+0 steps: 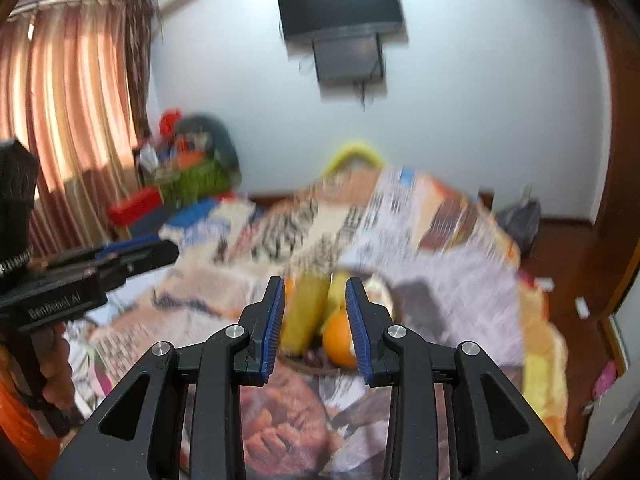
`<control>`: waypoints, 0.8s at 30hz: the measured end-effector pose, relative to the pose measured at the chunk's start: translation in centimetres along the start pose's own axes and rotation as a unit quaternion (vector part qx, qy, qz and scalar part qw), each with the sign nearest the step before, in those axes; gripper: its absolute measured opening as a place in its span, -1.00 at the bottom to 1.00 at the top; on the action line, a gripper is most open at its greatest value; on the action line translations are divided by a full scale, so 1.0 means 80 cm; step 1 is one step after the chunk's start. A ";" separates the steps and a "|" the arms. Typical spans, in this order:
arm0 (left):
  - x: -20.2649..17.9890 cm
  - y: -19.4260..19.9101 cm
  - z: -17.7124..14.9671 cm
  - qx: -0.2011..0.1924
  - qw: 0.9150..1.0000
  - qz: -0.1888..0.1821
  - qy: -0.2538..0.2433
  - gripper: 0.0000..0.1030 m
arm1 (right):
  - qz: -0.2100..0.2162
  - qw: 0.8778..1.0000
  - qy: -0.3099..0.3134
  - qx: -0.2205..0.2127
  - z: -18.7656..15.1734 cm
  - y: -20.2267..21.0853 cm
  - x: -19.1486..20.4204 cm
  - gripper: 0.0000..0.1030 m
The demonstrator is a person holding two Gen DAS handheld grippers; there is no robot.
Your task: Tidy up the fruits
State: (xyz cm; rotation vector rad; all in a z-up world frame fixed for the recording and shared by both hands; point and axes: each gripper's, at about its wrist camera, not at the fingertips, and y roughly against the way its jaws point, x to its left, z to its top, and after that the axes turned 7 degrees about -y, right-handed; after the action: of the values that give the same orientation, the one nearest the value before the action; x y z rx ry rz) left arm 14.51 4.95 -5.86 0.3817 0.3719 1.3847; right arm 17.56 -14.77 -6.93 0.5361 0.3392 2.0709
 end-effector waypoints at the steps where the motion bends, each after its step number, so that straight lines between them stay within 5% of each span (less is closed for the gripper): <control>1: -0.004 0.013 0.005 -0.012 1.000 0.002 -0.003 -0.31 | 0.000 1.000 0.002 -0.016 0.005 0.014 0.004 -0.44; 4: -0.014 0.050 0.016 -0.050 0.999 0.009 -0.007 -0.09 | 0.005 0.998 0.007 -0.069 0.021 0.061 0.018 -0.42; 10: -0.028 0.103 0.024 -0.100 0.995 0.021 -0.014 0.17 | 0.005 0.990 0.016 -0.137 0.027 0.120 0.043 0.09; 14: -0.040 0.127 0.022 -0.122 0.991 0.037 -0.029 0.48 | -0.007 0.988 0.015 -0.154 0.022 0.125 0.052 0.54; 17: -0.043 0.137 0.019 -0.133 0.989 0.046 -0.033 0.78 | -0.017 0.987 0.012 -0.159 0.020 0.121 0.053 0.66; 21: -0.046 0.145 0.015 -0.139 0.988 0.053 -0.033 0.92 | -0.030 0.986 0.009 -0.162 0.017 0.123 0.052 0.99; 24: -0.046 0.146 0.013 -0.141 0.988 0.054 -0.029 0.97 | -0.037 0.985 0.005 -0.167 0.015 0.127 0.052 1.00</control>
State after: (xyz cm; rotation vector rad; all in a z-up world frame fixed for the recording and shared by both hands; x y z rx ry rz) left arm 4.30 2.98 0.62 0.2098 0.1052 1.5056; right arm 8.80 -16.52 -0.49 0.3046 0.0144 2.0043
